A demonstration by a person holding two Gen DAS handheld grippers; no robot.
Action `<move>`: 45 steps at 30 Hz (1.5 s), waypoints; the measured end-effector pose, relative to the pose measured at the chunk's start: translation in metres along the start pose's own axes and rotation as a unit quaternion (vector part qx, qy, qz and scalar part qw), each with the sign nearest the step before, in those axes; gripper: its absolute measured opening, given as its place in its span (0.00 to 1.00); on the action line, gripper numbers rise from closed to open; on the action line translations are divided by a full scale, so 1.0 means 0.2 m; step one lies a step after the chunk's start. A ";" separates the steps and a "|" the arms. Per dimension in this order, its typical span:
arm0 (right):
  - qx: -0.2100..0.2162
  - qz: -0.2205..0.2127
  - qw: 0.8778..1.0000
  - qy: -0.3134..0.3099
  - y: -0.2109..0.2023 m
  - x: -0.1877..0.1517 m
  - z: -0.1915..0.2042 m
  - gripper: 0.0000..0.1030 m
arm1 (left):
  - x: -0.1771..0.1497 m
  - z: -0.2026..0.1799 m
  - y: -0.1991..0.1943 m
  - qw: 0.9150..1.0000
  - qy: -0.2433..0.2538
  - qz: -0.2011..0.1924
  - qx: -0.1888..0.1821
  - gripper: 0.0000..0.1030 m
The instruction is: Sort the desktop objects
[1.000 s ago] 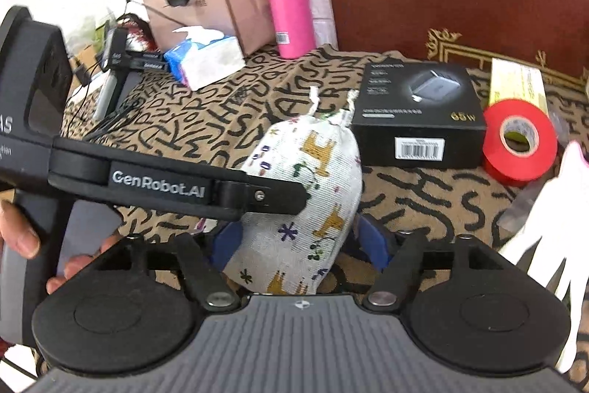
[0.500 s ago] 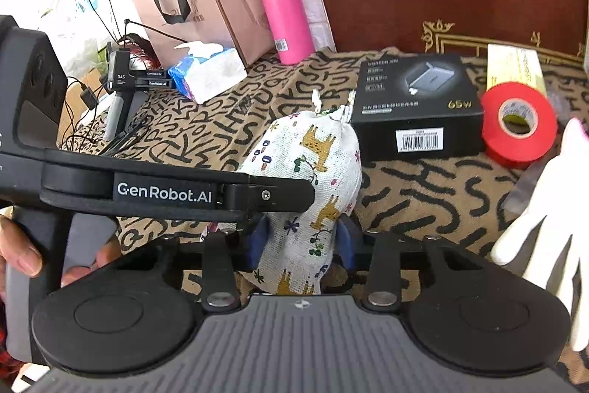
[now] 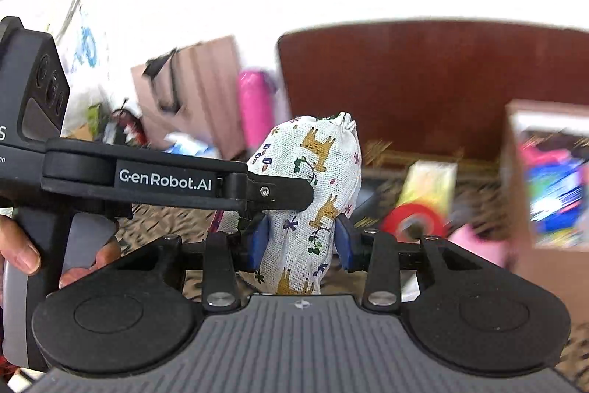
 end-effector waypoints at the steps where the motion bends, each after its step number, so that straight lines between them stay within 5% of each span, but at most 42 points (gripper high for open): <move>1: -0.009 -0.010 1.000 -0.002 -0.05 0.03 -0.03 0.42 | 0.03 -0.07 0.00 1.000 0.006 -0.006 -0.008 0.54; 12: -0.129 -0.090 0.988 -0.010 -0.61 0.24 -0.55 0.42 | 0.23 -0.90 0.14 0.989 0.079 -0.047 -0.112 0.54; 21: -0.192 -0.109 0.975 -0.025 -0.85 0.38 -0.98 0.42 | 0.38 -1.42 0.40 0.981 0.072 -0.037 -0.177 0.55; 31: -0.197 -0.103 0.975 -0.023 -0.85 0.42 -1.42 0.42 | 0.46 -1.65 0.78 0.982 0.068 -0.017 -0.176 0.56; 33: -0.204 -0.092 0.975 -0.017 -0.80 0.40 -1.52 0.42 | 0.44 -1.67 0.88 0.982 0.074 -0.010 -0.171 0.63; 35: -0.220 -0.066 0.973 0.000 -0.74 0.35 -1.62 0.42 | 0.39 -1.67 0.98 0.985 0.088 0.003 -0.151 0.88; 37: -0.259 -0.032 0.965 0.016 -0.67 0.28 -1.71 0.47 | 0.32 -1.65 1.07 0.988 0.099 0.017 -0.121 1.00; 45: -0.297 -0.014 0.955 0.000 -0.63 0.17 -1.71 0.74 | 0.24 -1.58 1.10 0.985 0.123 0.021 -0.119 1.00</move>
Point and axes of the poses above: each gripper's, at about its wrist camera, not at the fingertips, and y roughly the way its jaws point, z to its left, x to its top, the point moved 7 cm from there along y, roughly the way its jaws point, and after that the axes turned 14 degrees about x, right-handed, at the moved point
